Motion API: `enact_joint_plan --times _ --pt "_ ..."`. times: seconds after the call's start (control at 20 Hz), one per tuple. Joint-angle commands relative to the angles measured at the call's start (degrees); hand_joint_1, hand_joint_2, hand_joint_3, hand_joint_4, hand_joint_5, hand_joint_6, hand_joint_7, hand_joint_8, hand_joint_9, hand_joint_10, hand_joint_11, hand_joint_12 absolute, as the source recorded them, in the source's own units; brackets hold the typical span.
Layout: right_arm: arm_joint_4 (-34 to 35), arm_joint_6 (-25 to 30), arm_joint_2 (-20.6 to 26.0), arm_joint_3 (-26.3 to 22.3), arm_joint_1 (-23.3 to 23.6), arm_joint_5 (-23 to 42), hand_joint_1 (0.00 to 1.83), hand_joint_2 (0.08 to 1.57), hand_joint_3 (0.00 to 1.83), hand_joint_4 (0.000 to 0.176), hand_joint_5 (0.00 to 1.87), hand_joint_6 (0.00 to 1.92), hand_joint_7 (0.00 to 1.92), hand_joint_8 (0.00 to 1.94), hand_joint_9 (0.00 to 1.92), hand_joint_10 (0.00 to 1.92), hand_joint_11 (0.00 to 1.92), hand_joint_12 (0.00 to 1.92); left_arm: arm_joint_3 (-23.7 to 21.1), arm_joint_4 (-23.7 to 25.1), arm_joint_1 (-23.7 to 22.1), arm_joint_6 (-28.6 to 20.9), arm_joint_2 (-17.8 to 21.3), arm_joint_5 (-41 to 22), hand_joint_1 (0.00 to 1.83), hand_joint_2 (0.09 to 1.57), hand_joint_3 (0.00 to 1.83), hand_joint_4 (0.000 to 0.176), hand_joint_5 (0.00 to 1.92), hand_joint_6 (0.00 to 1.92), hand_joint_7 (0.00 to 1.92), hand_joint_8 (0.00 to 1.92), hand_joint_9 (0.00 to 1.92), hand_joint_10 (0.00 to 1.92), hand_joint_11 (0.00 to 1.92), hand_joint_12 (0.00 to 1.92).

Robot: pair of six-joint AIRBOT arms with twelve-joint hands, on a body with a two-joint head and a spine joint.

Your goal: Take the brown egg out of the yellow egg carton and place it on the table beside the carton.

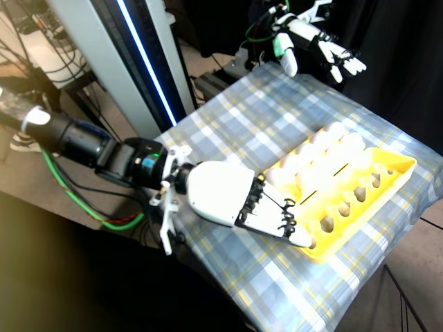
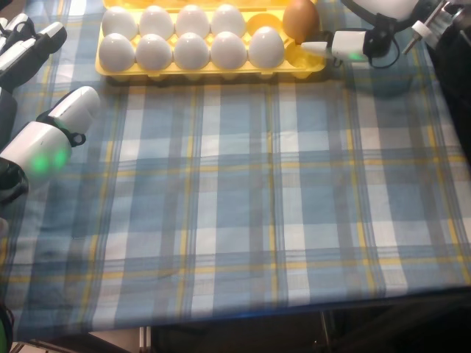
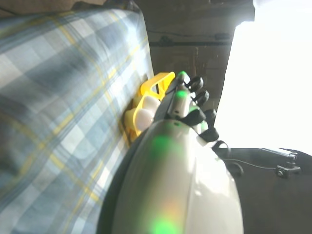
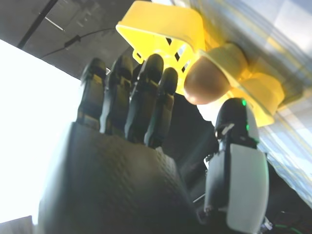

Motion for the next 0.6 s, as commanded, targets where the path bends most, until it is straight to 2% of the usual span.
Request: enact_joint_plan --times 0.0,0.1,0.3,0.4,0.5,0.55 --pt "-0.3 -0.07 -0.27 0.45 1.08 6.1 0.82 1.06 0.0 0.0 0.73 0.0 0.77 0.0 0.48 0.01 0.17 0.05 0.35 2.82 -0.21 -0.22 -0.11 -6.93 0.25 1.27 0.0 0.031 0.38 0.0 0.15 0.0 0.03 0.0 0.0 0.0" --pt "0.03 -0.07 -0.93 0.98 1.09 5.97 0.8 1.07 0.0 0.0 0.71 0.0 0.74 0.0 0.46 0.0 0.2 0.07 0.36 2.82 -0.21 -0.22 -0.09 -6.93 0.26 1.27 0.0 0.034 0.38 0.0 0.15 0.0 0.04 0.01 0.0 0.0" --pt "-0.01 -0.07 -1.26 1.04 1.4 5.97 0.79 1.09 0.01 0.0 0.73 0.01 0.75 0.0 0.41 0.0 0.12 0.04 0.34 2.81 -0.21 -0.22 -0.08 -6.93 0.27 1.27 0.0 0.019 0.39 0.0 0.15 0.0 0.04 0.0 0.0 0.0" --pt "-0.31 -0.07 -1.22 0.99 1.62 5.98 0.84 1.1 0.0 0.0 0.79 0.02 0.79 0.02 0.41 0.0 0.11 0.03 0.3 2.75 -0.12 -0.22 -0.08 -6.93 0.27 1.27 0.0 0.039 0.38 0.0 0.15 0.0 0.04 0.0 0.0 0.0" --pt "-0.52 -0.07 -1.15 0.83 1.83 5.98 0.91 1.09 0.0 0.0 0.86 0.01 0.88 0.01 0.45 0.0 0.14 0.05 0.28 2.71 -0.08 -0.23 -0.09 -6.93 0.27 1.27 0.0 0.036 0.38 0.0 0.14 0.0 0.03 0.0 0.0 0.0" --pt "-0.68 -0.07 -1.02 0.71 1.91 5.98 1.02 1.14 0.0 0.064 0.96 0.78 0.93 0.0 0.52 0.0 0.18 0.08 0.27 2.68 -0.08 -0.24 -0.09 -6.93 0.27 1.27 0.0 0.025 0.39 0.0 0.15 0.0 0.04 0.0 0.0 0.0"
